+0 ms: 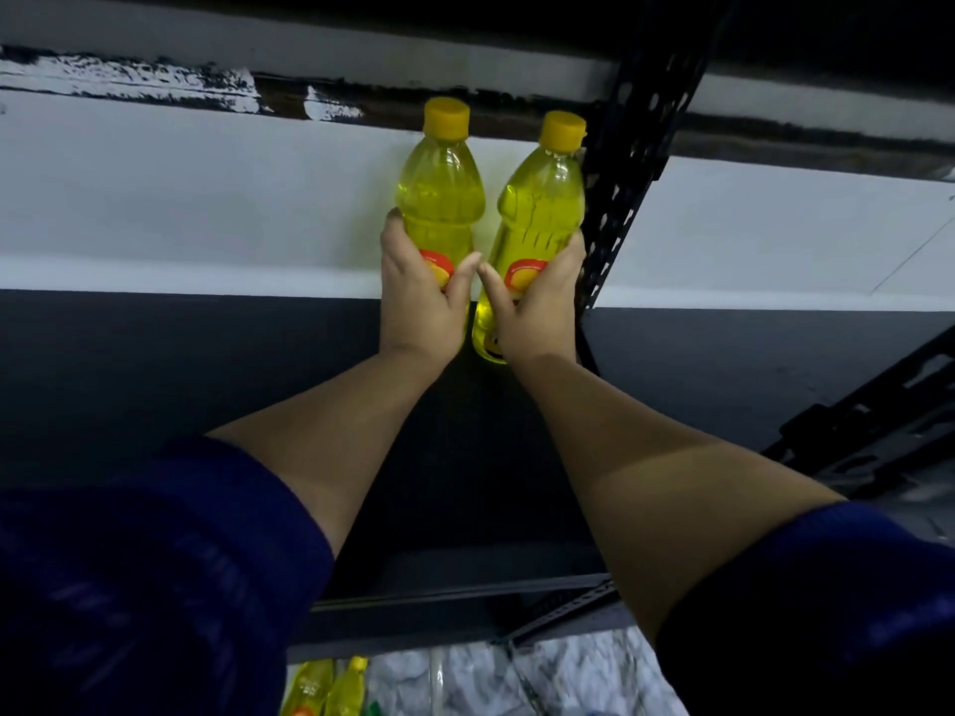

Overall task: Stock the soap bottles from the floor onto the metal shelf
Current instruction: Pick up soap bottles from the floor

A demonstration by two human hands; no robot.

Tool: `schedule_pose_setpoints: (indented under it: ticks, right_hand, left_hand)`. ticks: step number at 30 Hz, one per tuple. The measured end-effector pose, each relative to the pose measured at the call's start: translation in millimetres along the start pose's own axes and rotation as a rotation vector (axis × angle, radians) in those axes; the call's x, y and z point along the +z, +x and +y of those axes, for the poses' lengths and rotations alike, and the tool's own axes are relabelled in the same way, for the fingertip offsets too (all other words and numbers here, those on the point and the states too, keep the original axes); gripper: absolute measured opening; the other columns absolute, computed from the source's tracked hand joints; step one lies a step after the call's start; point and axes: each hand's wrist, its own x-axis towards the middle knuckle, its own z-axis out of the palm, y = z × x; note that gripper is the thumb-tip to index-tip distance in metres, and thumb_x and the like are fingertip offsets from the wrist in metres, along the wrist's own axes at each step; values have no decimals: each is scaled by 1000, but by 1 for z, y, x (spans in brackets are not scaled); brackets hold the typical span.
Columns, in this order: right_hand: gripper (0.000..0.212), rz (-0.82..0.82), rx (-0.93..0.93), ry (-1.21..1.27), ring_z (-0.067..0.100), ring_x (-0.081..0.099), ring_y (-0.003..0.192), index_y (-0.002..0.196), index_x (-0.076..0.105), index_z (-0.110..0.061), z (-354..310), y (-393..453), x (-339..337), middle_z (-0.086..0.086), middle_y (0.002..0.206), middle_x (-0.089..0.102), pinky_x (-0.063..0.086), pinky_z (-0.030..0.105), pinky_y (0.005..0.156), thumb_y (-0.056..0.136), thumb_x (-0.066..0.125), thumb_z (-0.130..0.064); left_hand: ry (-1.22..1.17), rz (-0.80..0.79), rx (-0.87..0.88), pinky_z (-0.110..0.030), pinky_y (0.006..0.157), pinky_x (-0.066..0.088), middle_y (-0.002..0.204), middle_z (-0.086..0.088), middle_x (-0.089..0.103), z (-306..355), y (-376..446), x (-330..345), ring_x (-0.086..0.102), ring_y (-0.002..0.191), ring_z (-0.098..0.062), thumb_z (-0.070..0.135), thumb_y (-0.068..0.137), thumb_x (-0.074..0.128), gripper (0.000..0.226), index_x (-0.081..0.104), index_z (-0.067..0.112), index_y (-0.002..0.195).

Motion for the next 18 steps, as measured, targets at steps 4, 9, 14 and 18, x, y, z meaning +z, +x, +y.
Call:
schedule_pose_setpoints:
  ticks: [4,9,14,18]
  right_hand:
    - [108,5,65,-106,33,29,151,166,8,-12,2,2,7,11,166,31,28,54,124,91,73,-55]
    - [107,91,220,-15,25,33,148,168,9,-32,9,-26,14,3,162,31,38,38,116,90,83,-27]
    - [95,148,257,32,13,47,137,168,16,-33,12,-35,19,0,154,42,40,19,100,96,76,-19]
    - [92,151,265,60,12,46,139,168,15,-32,9,-26,25,0,157,43,30,7,92,98,73,-17]
  left_hand:
    - [-55,5,-72,-31,111,46,153,-7,44,-3,5,5,48,138,-21,43,92,75,90,24,13,158]
    - [6,-32,-143,-40,108,51,147,-3,51,-36,-37,-14,51,134,-15,34,89,81,80,40,18,156]
    - [15,-29,-157,-41,110,50,151,-1,53,-40,-29,-19,48,138,-12,30,85,85,84,43,18,156]
    - [-15,-2,-171,-45,106,55,146,-2,57,-38,-21,-7,55,135,-19,27,82,87,86,42,19,155]
